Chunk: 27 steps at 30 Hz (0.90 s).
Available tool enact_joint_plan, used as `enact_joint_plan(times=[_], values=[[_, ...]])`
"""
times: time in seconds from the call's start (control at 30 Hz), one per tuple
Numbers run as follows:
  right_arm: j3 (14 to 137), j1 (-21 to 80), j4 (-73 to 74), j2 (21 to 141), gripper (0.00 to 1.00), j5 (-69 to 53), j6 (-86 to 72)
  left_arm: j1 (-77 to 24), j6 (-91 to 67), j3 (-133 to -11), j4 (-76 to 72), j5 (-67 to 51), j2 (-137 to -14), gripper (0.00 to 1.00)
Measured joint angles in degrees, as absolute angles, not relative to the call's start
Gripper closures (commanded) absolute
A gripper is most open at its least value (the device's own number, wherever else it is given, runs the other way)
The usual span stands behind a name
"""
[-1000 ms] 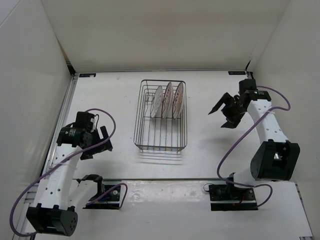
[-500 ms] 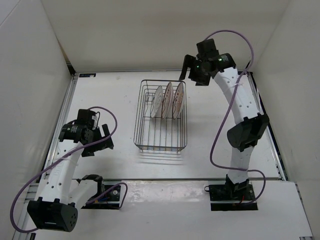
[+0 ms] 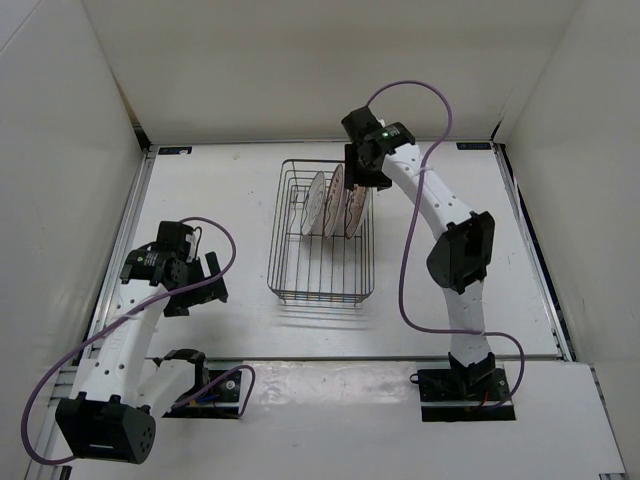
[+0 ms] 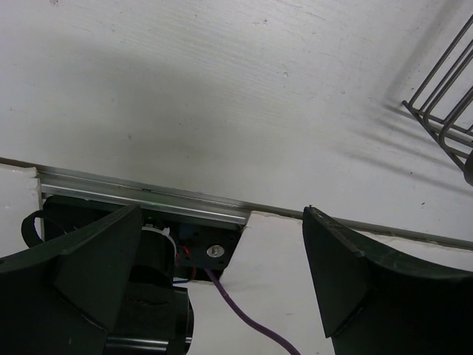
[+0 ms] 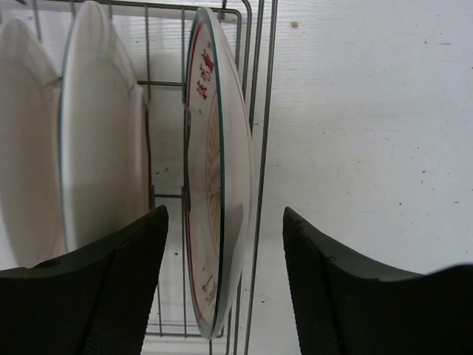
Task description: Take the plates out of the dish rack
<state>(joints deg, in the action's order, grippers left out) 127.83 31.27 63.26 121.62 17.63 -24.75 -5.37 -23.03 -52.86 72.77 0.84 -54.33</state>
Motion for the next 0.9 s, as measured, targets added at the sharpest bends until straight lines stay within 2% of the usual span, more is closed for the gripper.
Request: enact_joint_plan(times=[0.03, 0.07, 0.13, 0.17, 0.23, 0.27, 0.4, 0.5, 0.9], values=[[127.83, 31.55, 63.35, 122.32, 0.41, 18.59, -24.75, -5.37, -22.96, -52.86, 72.79, 0.82, -54.33, 0.0], [127.83, 31.7, 63.44, 122.96, 0.43, 19.46, -24.58, -5.37, -22.96, -52.86, 72.82, 0.82, -54.35, 0.0], [127.83, 31.92, 63.57, 123.79, 0.43, 20.78, -24.51, -5.37, -22.96, -52.84, 72.82, 0.82, -54.35, 0.0], [127.83, 31.99, 63.57, 124.01, 0.54, 21.28, -24.51, -5.37, -22.96, -52.84, 72.82, 0.82, -54.35, 0.0], [127.85, 32.01, 63.64, 124.18, 0.64, 22.26, -24.23, -5.37, -22.92, -52.82, 72.75, 0.82, -54.35, 0.0], [127.98, 32.01, 63.77, 124.2, 0.75, 22.65, -24.21, -5.37, -22.9, -52.8, 72.71, 0.82, -54.35, 0.0], [129.45, 32.16, 63.92, 124.25, 0.82, 23.94, -24.18, -5.37, -22.79, -52.47, 71.99, 0.54, -54.46, 0.0], [130.08, 32.36, 64.51, 124.25, 1.0, 25.67, -23.68, -5.37, -22.76, -52.23, 71.94, 0.34, -54.48, 0.0], [130.08, 32.84, 64.99, 123.92, 1.0, 28.53, -22.46, -5.37, -22.94, -52.05, 71.94, -0.47, -54.5, 0.0]])
